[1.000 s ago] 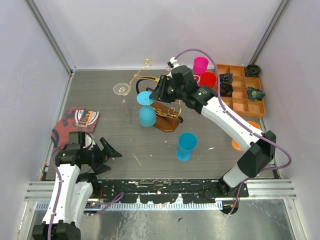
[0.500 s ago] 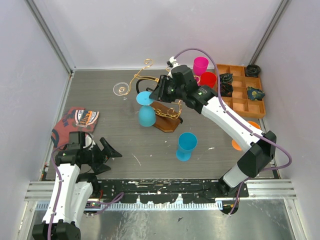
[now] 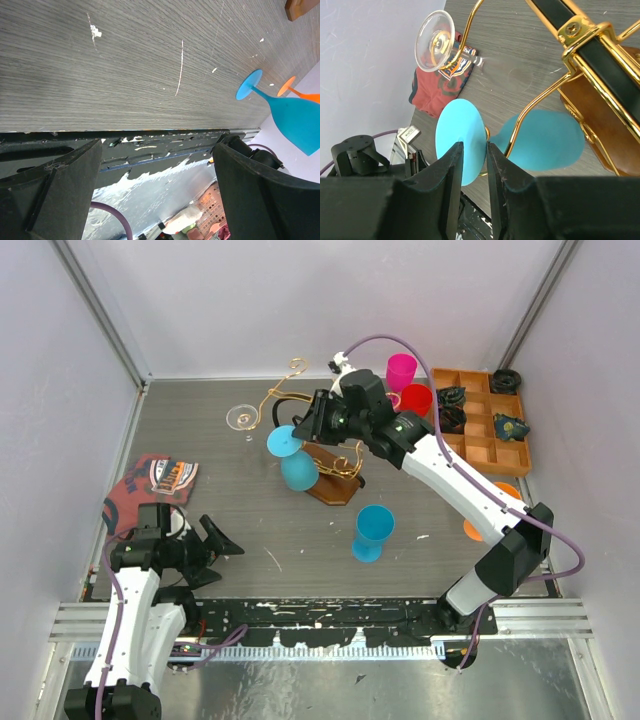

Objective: Take the wine glass off the wine glass rack

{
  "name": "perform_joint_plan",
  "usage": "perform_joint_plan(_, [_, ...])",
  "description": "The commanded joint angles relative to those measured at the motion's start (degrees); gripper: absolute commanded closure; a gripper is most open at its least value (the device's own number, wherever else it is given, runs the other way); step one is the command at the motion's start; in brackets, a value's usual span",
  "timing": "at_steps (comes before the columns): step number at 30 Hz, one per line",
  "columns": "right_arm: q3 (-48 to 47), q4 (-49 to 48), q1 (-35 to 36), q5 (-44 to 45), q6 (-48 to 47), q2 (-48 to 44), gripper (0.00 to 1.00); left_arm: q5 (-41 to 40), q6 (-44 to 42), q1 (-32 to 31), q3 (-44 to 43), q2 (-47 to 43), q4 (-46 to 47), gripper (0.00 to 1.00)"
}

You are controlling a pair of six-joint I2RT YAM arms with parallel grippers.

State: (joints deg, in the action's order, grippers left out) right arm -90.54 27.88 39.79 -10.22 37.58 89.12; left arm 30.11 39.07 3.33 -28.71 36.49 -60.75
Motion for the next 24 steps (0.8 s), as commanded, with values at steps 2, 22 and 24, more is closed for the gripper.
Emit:
perform_joint_plan(2, [-2.09,-4.01,0.52,-2.74,0.24,-1.54,0.69,1.48,-0.40,0.06,1.12,-0.28,0.30,0.02])
perform_joint_plan(22, [-0.84,-6.37,0.51,-4.77,2.58,0.26,0.99,1.75,-0.49,0.01,1.22,-0.19,0.32,0.02])
perform_joint_plan(24, [-0.59,-6.58,0.31,-4.78,3.27,-0.16,0.99,1.80,-0.49,0.07,1.20,-0.11,0.33,0.02])
